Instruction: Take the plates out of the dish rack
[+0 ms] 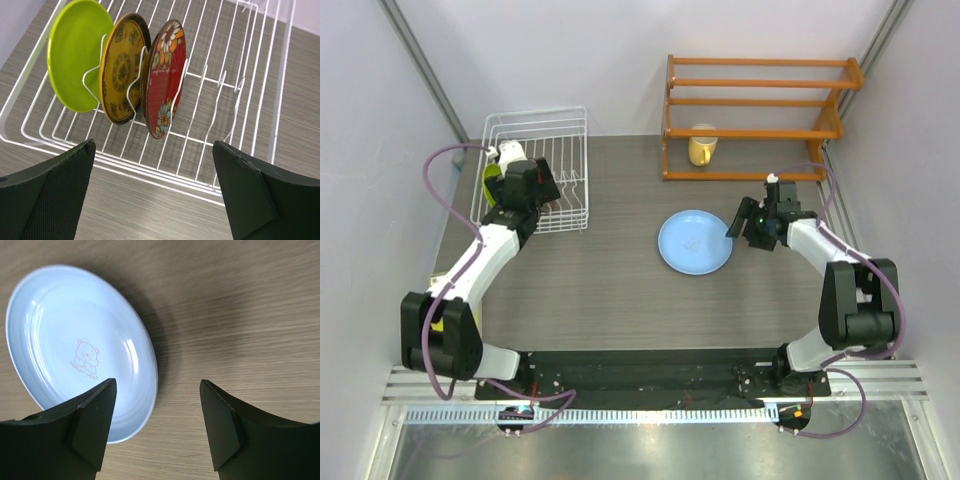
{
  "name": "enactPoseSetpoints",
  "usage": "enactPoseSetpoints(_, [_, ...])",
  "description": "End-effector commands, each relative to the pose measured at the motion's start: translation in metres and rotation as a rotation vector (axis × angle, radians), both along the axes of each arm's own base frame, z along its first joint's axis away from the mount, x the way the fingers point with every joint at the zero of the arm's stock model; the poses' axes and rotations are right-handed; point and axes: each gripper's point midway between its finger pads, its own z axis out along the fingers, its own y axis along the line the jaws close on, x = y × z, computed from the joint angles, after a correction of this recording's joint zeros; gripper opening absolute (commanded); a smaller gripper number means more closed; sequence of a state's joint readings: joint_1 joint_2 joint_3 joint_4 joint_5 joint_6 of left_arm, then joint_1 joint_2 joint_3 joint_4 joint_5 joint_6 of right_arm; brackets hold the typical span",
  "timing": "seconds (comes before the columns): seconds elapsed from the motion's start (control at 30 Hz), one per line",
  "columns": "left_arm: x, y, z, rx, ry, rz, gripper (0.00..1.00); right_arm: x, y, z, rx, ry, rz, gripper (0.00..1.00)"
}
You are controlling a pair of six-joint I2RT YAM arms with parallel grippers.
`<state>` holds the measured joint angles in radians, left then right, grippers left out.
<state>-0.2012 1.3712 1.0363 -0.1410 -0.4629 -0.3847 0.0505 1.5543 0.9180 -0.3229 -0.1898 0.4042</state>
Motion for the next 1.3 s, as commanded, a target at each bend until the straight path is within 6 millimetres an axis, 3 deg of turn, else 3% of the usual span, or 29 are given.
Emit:
enactPoseSetpoints(0.0, [0.026, 0.003, 0.004, 0.024, -0.043, -0.003, 0.99, 0.014, -0.025, 0.050, -0.140, -0.134, -0.042, 0.75])
enactPoseSetpoints(0.2, [0.055, 0.007, -0.011, 0.064, -0.019, 0.015, 0.92, 0.010, -0.031, 0.066, -0.169, -0.171, -0.045, 0.77])
enactPoseSetpoints(0.4, [0.083, 0.015, -0.020, 0.047, -0.041, 0.034, 0.81, 0.008, -0.029, 0.061, -0.169, -0.157, -0.031, 0.77])
enactPoseSetpoints(0.43, [0.087, 0.014, -0.026, 0.044, -0.034, 0.030, 0.71, 0.008, -0.030, 0.059, -0.171, -0.149, -0.031, 0.77])
enactPoseSetpoints(0.5, [0.093, 0.015, -0.026, 0.038, -0.041, 0.037, 0.63, 0.008, -0.030, 0.056, -0.172, -0.140, -0.027, 0.76])
enactPoseSetpoints(0.57, [0.097, 0.016, -0.037, 0.038, -0.010, 0.037, 0.47, 0.008, -0.028, 0.053, -0.168, -0.131, -0.023, 0.75])
enactPoseSetpoints(0.7, [0.102, 0.018, -0.039, 0.040, -0.007, 0.042, 0.35, 0.009, -0.028, 0.050, -0.166, -0.123, -0.014, 0.75])
enactPoseSetpoints(0.73, [0.102, 0.019, -0.041, 0.041, -0.002, 0.043, 0.26, 0.009, -0.028, 0.050, -0.166, -0.121, -0.014, 0.75])
enactPoseSetpoints(0.8, [0.103, 0.019, -0.042, 0.041, 0.001, 0.044, 0.18, 0.009, -0.027, 0.049, -0.167, -0.119, -0.009, 0.75])
enactPoseSetpoints(0.83, [0.102, 0.020, -0.042, 0.041, 0.004, 0.045, 0.05, 0.009, -0.027, 0.048, -0.167, -0.117, -0.010, 0.75])
enactPoseSetpoints(0.87, [0.102, 0.020, -0.042, 0.043, 0.006, 0.044, 0.00, 0.009, -0.027, 0.047, -0.166, -0.116, -0.009, 0.75])
enactPoseSetpoints(1.1, [0.098, 0.025, -0.016, 0.122, -0.016, 0.029, 0.00, 0.008, -0.027, 0.046, -0.167, -0.114, -0.005, 0.75])
enactPoseSetpoints(1.27, [0.085, 0.033, 0.023, 0.266, -0.047, 0.061, 0.00, 0.006, -0.028, 0.050, -0.171, -0.122, -0.012, 0.75])
